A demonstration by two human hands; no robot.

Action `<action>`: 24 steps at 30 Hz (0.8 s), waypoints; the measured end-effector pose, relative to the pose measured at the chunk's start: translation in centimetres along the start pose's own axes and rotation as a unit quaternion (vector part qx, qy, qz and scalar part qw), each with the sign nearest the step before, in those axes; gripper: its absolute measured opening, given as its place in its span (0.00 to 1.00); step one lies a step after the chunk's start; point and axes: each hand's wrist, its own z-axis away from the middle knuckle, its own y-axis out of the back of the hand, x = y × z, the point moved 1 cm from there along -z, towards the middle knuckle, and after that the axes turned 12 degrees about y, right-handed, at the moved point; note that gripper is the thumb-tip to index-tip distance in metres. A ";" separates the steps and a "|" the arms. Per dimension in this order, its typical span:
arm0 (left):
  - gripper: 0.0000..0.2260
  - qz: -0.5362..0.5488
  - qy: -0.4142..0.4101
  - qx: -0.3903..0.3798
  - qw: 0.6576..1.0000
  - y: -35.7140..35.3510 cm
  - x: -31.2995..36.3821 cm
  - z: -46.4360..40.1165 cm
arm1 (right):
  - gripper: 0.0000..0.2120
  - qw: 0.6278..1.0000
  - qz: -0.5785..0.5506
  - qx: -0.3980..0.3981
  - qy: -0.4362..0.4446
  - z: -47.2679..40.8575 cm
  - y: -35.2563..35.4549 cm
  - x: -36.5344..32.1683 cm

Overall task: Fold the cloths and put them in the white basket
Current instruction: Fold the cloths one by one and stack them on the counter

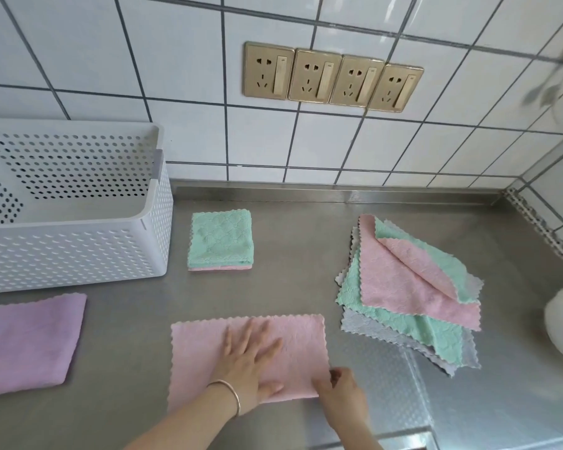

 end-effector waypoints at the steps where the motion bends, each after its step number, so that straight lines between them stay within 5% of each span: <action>1: 0.34 0.007 -0.005 -0.002 1.000 -0.1 0.0 -0.1 | 0.12 1.000 0.015 -0.014 -0.006 -0.1 0.0 -0.1; 9: 0.40 0.064 0.012 -0.002 0.998 1.7 0.7 -0.1 | 0.13 0.997 0.070 -0.004 0.014 -0.1 0.1 0.1; 12: 0.28 0.151 0.019 -0.008 0.988 4.1 1.5 0.2 | 0.14 0.992 0.074 0.065 0.076 1.0 -0.1 -1.0; 17: 0.08 0.457 0.042 0.026 0.888 8.2 3.4 1.2 | 0.20 0.976 0.058 0.122 0.170 2.4 -1.7 -3.1; 24: 0.09 0.500 0.151 -0.003 0.853 8.3 3.5 1.0 | 0.26 0.945 0.079 0.129 0.291 3.2 -3.4 -4.3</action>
